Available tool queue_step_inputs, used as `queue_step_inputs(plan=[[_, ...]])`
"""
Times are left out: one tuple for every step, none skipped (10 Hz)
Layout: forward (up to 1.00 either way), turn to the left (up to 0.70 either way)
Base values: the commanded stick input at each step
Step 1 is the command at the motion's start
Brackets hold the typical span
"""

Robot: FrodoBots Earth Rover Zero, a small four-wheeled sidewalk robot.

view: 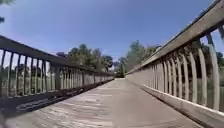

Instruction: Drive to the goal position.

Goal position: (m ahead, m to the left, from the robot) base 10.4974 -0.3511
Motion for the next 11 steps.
queue_step_inputs(plan=[[0.70, 0.07], [0.70, 0.04], [0.70, 0.01], [0.70, 0.00], [0.70, 0.00], [0.70, 0.00], [0.70, 0.02], [0.70, 0.12], [0.70, 0.14], [0.70, 0.14], [0.70, 0.14]])
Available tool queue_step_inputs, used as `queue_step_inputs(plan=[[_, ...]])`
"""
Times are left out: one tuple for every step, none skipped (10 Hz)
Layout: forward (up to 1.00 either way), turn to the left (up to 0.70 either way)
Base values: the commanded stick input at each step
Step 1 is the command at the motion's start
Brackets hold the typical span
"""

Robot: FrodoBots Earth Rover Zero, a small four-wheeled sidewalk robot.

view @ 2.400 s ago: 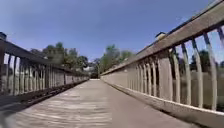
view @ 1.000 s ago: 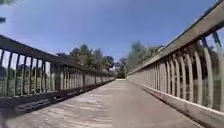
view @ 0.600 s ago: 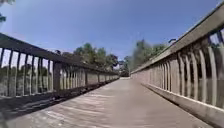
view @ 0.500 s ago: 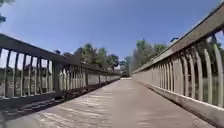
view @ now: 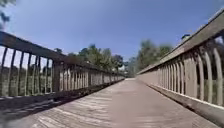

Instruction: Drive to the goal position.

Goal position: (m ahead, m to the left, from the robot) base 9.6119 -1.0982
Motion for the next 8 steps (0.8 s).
queue_step_inputs(plan=[[0.70, 0.09], [0.70, 0.00], [0.70, 0.00], [0.70, 0.00], [0.70, 0.00], [0.70, 0.00], [0.70, 0.00], [0.70, 0.00]])
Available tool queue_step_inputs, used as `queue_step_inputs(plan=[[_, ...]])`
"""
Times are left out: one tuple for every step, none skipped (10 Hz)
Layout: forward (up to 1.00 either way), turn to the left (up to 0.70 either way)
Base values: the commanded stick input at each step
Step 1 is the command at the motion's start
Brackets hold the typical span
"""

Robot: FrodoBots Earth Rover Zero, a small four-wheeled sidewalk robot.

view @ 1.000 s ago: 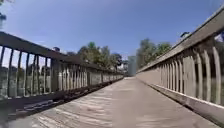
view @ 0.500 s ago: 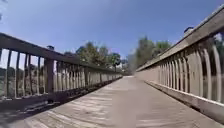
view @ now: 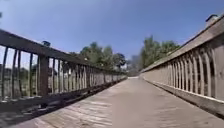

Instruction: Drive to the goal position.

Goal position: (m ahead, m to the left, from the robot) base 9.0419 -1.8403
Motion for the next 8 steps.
queue_step_inputs(plan=[[0.70, 0.00], [0.70, 0.00], [0.70, -0.09], [0.70, -0.14], [0.70, -0.14], [0.70, -0.14], [0.70, -0.14], [0.70, -0.14]])
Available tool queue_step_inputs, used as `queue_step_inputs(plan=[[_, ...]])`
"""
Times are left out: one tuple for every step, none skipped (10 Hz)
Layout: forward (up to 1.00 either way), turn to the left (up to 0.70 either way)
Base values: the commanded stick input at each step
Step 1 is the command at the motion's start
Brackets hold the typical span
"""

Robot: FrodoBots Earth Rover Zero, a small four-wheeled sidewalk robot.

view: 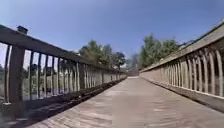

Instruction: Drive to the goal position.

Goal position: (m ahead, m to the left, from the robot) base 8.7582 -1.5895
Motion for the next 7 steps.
queue_step_inputs(plan=[[0.70, -0.14], [0.70, -0.14], [0.70, -0.14], [0.70, -0.14], [0.70, -0.14], [0.70, -0.14], [0.70, -0.14]])
